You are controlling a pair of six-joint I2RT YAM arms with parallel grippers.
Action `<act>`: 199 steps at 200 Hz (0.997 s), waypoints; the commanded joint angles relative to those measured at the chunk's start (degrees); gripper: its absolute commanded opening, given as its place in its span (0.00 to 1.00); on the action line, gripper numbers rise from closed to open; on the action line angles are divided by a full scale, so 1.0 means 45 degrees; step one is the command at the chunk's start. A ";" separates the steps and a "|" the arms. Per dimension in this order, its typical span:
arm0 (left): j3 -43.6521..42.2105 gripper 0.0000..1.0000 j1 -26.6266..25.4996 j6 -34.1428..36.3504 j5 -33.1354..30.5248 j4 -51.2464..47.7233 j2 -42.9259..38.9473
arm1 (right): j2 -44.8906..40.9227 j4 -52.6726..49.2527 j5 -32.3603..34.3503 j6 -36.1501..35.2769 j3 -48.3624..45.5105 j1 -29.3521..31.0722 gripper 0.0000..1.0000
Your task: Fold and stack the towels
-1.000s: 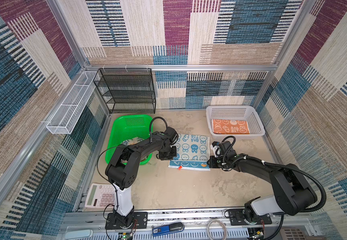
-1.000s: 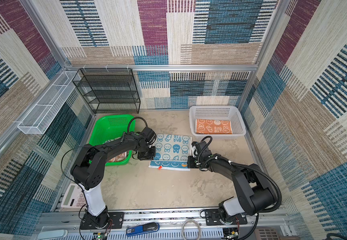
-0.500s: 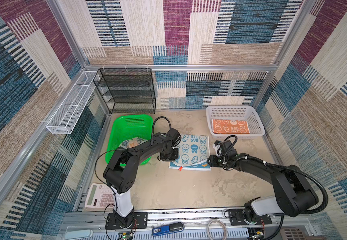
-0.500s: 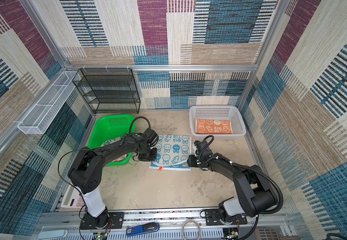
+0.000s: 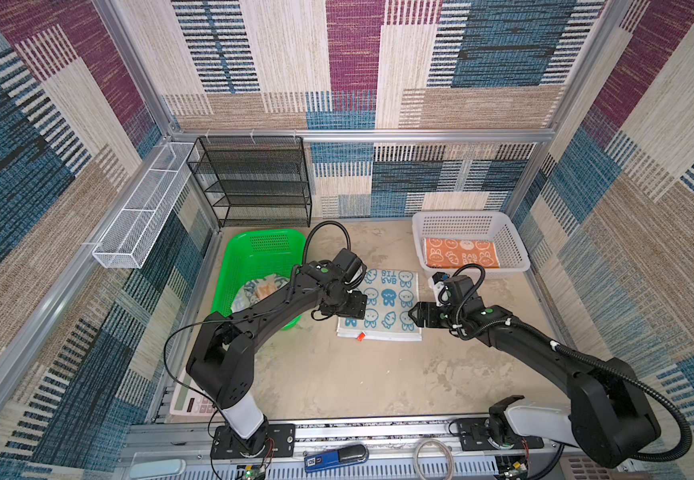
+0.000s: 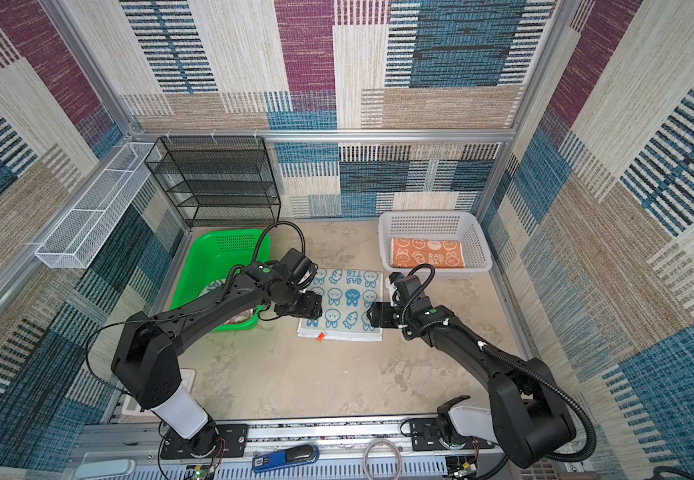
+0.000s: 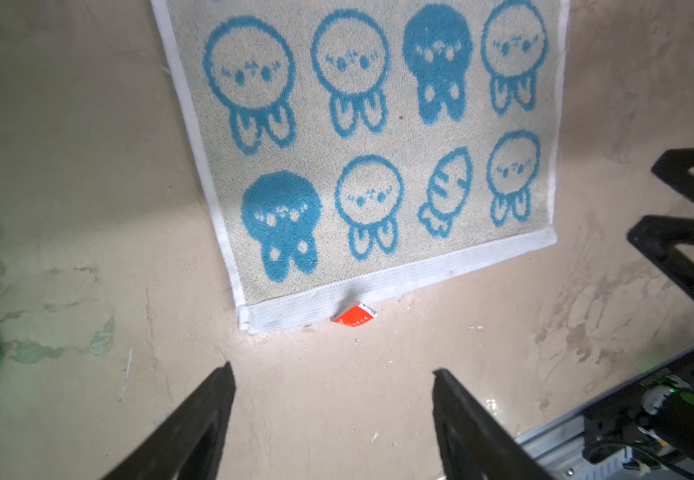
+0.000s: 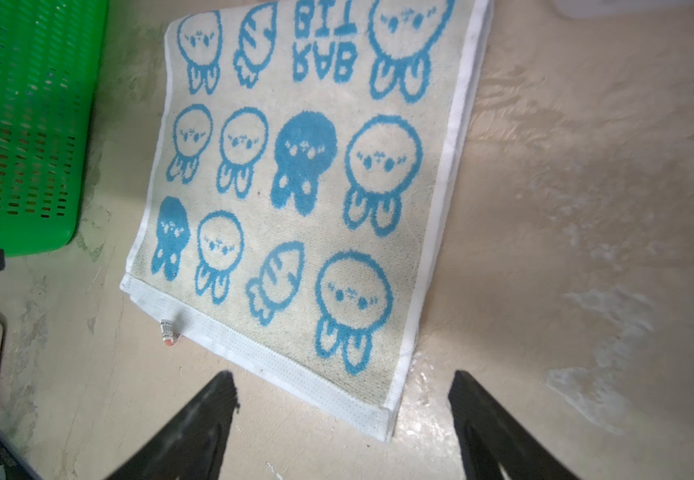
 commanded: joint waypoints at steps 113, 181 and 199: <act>-0.0388 0.99 0.0481 -0.2148 0.1605 0.6937 0.2288 | 0.2671 0.4644 -0.1953 0.1180 -0.2397 0.0691 0.99; -0.3743 0.99 0.0833 -0.3520 0.1184 0.7198 0.1719 | 0.3395 0.4261 -0.1443 0.0929 -0.2388 0.1661 0.99; -0.4634 0.99 0.0837 -0.3823 0.1167 0.7380 0.1215 | 0.3444 0.3768 -0.1171 0.0834 -0.1865 0.1997 0.99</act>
